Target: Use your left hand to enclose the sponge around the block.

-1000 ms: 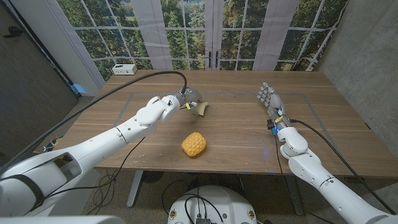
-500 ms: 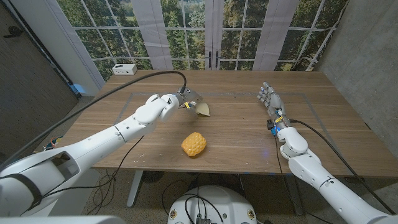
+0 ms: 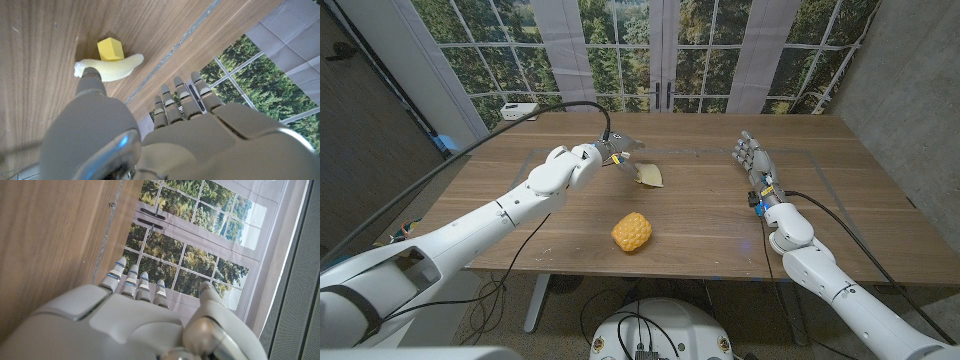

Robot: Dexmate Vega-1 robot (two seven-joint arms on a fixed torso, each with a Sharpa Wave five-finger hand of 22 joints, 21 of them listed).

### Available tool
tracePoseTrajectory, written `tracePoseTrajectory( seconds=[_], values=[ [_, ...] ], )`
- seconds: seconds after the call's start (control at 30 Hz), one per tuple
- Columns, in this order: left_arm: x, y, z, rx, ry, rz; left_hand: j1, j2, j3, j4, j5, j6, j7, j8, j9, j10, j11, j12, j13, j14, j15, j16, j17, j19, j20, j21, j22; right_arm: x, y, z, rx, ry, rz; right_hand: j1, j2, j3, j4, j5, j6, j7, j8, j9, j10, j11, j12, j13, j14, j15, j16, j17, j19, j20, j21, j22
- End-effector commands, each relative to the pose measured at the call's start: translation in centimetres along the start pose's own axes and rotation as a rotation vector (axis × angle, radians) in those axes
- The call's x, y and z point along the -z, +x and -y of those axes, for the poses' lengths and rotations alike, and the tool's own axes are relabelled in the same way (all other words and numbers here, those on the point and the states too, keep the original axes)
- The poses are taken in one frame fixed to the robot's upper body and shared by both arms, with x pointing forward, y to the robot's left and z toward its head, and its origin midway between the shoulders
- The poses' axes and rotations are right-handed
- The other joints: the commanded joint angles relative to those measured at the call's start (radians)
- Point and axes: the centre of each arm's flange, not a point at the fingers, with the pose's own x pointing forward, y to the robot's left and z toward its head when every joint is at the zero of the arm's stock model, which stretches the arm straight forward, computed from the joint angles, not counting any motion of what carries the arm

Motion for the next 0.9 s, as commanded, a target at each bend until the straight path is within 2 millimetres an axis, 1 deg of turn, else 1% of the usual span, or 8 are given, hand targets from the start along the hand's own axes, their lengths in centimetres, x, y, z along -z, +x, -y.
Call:
tracePoseTrajectory(
  seconds=[0.03,0.23,0.33,0.4,0.53,0.57,0.67,0.9],
  values=[
    [0.7,-0.8,-2.4,-0.11,-0.224,0.033,-0.019,0.005,-0.009,0.006,0.012,0.064,-0.002,0.022,0.0,0.043,0.0,0.021,-0.001,0.009,-0.014,0.013,0.002,0.004,0.006,-0.002,0.004,0.0,-0.2,0.2,0.0,0.001,-0.005,-0.01,0.0,0.007,0.002,0.009,0.011,0.002,0.005,0.004,0.016,0.004,0.009,0.006,0.014,0.001,0.009,0.003,0.011,0.001,0.006,0.004],
    [-0.5,0.9,-1.0,-0.059,-0.232,0.014,-0.019,0.021,-0.006,0.009,0.016,0.094,-0.006,0.027,0.0,0.065,0.006,0.029,-0.003,0.025,-0.012,0.019,0.002,0.013,0.016,0.0,0.004,0.1,-0.5,0.5,0.007,0.002,-0.001,-0.011,-0.001,0.007,0.002,0.009,0.012,0.002,0.005,0.004,0.012,0.001,0.007,0.006,0.013,0.0,0.007,0.002,0.011,0.002,0.006,0.004],
    [-1.5,1.5,-0.1,-0.084,-0.217,-0.006,-0.018,0.032,-0.003,0.011,0.017,0.114,-0.002,0.03,0.0,0.068,0.0,0.029,-0.005,0.029,0.002,0.019,0.001,0.02,0.028,0.001,0.005,0.2,-0.6,0.6,0.01,0.002,-0.004,-0.011,-0.001,0.007,0.002,0.009,0.012,0.003,0.005,0.004,0.011,0.002,0.006,0.006,0.013,0.0,0.007,0.002,0.011,0.003,0.006,0.004],
    [-1.8,1.9,0.5,-0.078,-0.234,-0.001,-0.015,0.042,0.0,0.011,0.017,0.136,0.004,0.033,0.0,0.093,-0.005,0.038,-0.008,0.048,-0.005,0.025,-0.001,0.033,0.031,0.005,0.005,0.2,-0.8,0.8,0.012,0.003,-0.004,-0.011,-0.002,0.007,0.002,0.009,0.012,0.003,0.005,0.004,0.012,0.004,0.007,0.006,0.013,0.0,0.006,0.002,0.011,0.003,0.006,0.004],
    [-2.6,3.0,1.6,-0.06,-0.265,0.012,-0.008,0.054,0.005,0.009,0.015,0.174,0.002,0.039,-0.001,0.123,-0.021,0.046,-0.011,0.07,-0.013,0.029,-0.004,0.053,0.032,0.011,0.005,0.2,-1.0,1.0,0.018,0.001,-0.004,-0.012,-0.003,0.006,0.002,0.009,0.012,0.002,0.005,0.004,0.011,0.002,0.006,0.006,0.013,0.0,0.006,0.002,0.012,0.003,0.006,0.004],
    [-2.8,3.1,1.7,-0.062,-0.257,0.006,-0.007,0.055,0.006,0.008,0.015,0.179,0.003,0.039,-0.001,0.131,-0.032,0.048,-0.012,0.073,-0.014,0.029,-0.004,0.055,0.031,0.011,0.005,0.2,-1.0,1.0,0.019,0.002,-0.005,-0.012,-0.004,0.006,0.002,0.009,0.012,0.001,0.005,0.004,0.011,0.001,0.006,0.006,0.013,0.001,0.006,0.002,0.012,0.003,0.006,0.004],
    [-3.3,3.7,1.9,-0.036,-0.241,0.021,0.0,0.059,0.008,0.004,0.013,0.206,-0.011,0.043,-0.001,0.149,-0.052,0.052,-0.015,0.084,-0.02,0.03,-0.006,0.06,0.03,0.012,0.005,0.2,-1.2,1.2,0.022,-0.002,-0.007,-0.014,-0.005,0.005,0.002,0.009,0.012,0.001,0.004,0.004,0.012,0.003,0.006,0.006,0.012,0.001,0.005,0.003,0.011,0.005,0.005,0.004],
    [-4.0,4.3,2.2,0.003,-0.191,0.007,0.011,0.058,0.01,-0.005,0.01,0.225,-0.011,0.043,-0.001,0.167,-0.041,0.055,-0.017,0.076,-0.022,0.022,-0.008,0.054,0.027,0.008,0.004,0.1,-1.2,1.4,0.026,-0.005,-0.006,-0.015,-0.007,0.004,0.003,0.008,0.012,0.001,0.004,0.004,0.012,0.002,0.005,0.006,0.012,0.001,0.005,0.003,0.011,0.005,0.005,0.004]
  ],
)
